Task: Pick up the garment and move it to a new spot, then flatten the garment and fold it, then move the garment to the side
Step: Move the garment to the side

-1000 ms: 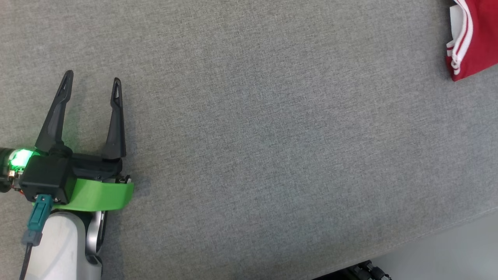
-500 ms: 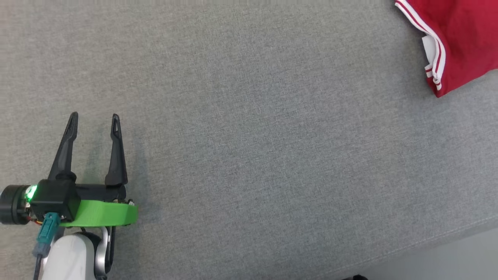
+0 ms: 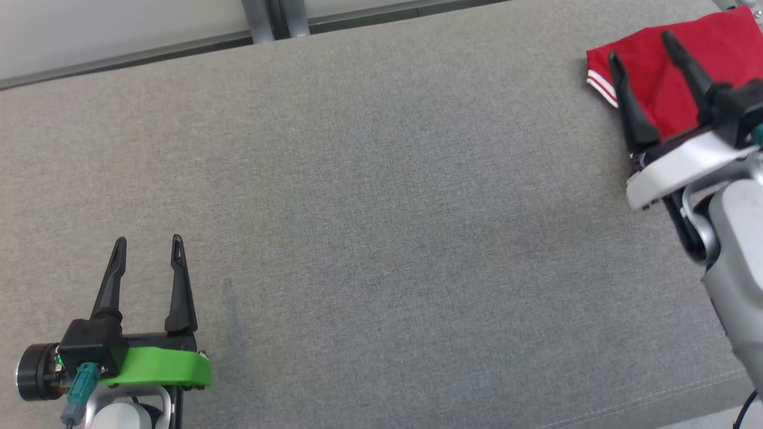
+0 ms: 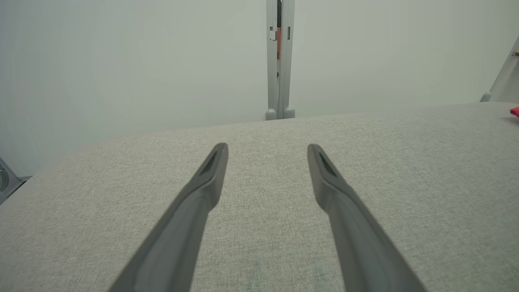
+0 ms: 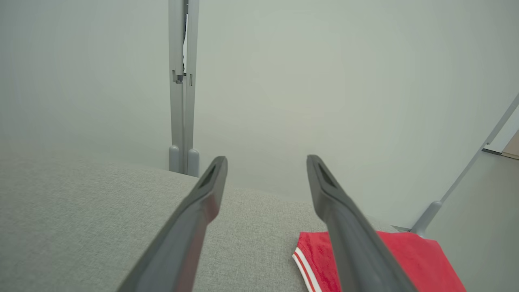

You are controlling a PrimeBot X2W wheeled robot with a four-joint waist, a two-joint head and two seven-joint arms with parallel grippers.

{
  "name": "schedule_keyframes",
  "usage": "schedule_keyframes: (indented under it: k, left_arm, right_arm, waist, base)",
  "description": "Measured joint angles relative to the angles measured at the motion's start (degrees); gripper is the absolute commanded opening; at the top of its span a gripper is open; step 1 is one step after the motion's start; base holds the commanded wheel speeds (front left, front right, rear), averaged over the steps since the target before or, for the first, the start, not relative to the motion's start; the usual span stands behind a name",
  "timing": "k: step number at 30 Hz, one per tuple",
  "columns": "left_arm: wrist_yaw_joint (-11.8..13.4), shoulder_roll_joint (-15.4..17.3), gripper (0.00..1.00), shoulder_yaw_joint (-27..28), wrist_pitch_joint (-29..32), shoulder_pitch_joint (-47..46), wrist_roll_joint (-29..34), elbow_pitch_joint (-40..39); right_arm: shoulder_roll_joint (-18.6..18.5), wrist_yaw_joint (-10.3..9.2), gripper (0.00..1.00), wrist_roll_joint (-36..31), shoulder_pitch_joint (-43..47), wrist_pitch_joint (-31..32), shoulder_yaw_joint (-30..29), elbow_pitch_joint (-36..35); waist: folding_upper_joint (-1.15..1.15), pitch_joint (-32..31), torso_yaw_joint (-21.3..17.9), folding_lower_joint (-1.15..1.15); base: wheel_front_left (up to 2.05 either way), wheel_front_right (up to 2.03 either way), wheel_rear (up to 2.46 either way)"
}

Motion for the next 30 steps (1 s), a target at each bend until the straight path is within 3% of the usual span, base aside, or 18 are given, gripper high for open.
schedule_keyframes:
  k: [15,30]
  left_arm:
    - [-0.9,-1.0,1.0,0.4,-0.2,1.9,-0.5,3.0]
    - [-1.6,-1.0,1.0,0.7,-0.2,3.2,-0.6,5.7]
  right_arm:
    - [8.9,0.0,1.0,-3.6,23.7,0.0,-8.7,-10.1]
    - [17.1,0.0,1.0,-7.0,37.5,0.0,-14.4,-16.9]
  waist:
    - [0.0,-8.4,4.2,0.0]
    - [0.0,-14.7,7.9,0.0]
  base:
    - [0.0,0.0,0.0]
    - [0.0,0.0,0.0]
